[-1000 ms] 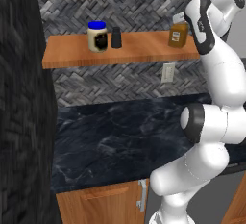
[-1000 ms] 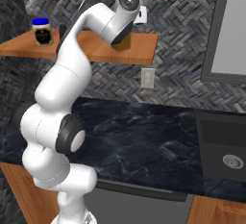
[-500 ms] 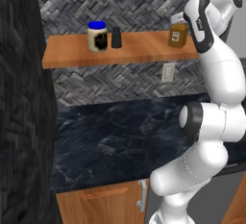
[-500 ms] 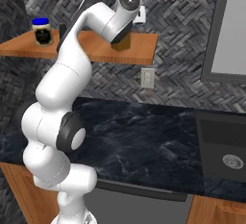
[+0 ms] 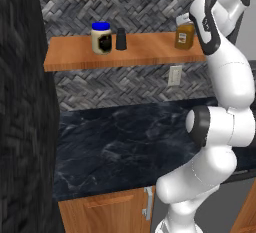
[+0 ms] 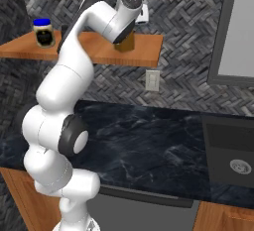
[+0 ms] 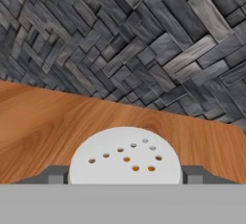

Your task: Collect the turmeric, mayonnaise, and shaker from the cabinet and place them next to the stove.

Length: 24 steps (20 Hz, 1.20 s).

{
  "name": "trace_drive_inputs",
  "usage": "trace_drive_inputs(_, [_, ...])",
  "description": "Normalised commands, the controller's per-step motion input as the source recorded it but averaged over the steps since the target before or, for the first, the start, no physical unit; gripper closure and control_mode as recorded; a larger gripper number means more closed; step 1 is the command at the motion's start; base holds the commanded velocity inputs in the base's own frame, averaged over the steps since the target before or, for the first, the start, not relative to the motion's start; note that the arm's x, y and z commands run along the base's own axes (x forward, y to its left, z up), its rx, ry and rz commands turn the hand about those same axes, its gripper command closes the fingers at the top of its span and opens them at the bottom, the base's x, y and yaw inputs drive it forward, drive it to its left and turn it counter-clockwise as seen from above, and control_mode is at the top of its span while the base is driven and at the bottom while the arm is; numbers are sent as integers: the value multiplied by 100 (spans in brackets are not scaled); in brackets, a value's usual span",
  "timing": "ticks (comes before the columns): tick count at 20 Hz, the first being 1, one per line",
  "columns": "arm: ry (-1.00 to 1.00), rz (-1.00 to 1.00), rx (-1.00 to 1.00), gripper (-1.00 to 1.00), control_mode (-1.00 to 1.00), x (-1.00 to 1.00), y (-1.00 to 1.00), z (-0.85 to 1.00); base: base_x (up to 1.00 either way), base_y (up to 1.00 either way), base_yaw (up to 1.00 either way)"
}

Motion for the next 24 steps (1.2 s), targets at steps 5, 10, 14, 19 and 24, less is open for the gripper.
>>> trace_drive_inputs(5, [0, 0, 0, 100, -100, -1, 0, -1, 0, 0, 0])
trace_drive_inputs(10, [-2, 0, 0, 100, -100, -19, -8, 0, 0, 0, 0])
trace_drive_inputs(14, [0, 2, 0, 100, -100, -39, -10, 0, 0, 0, 0])
trace_drive_inputs(19, [-2, 3, 0, 100, -100, -53, -5, 0, 0, 0, 0])
trace_drive_inputs(24, [-1, 4, 0, 100, -100, -71, -1, 0, 0, 0, 0])
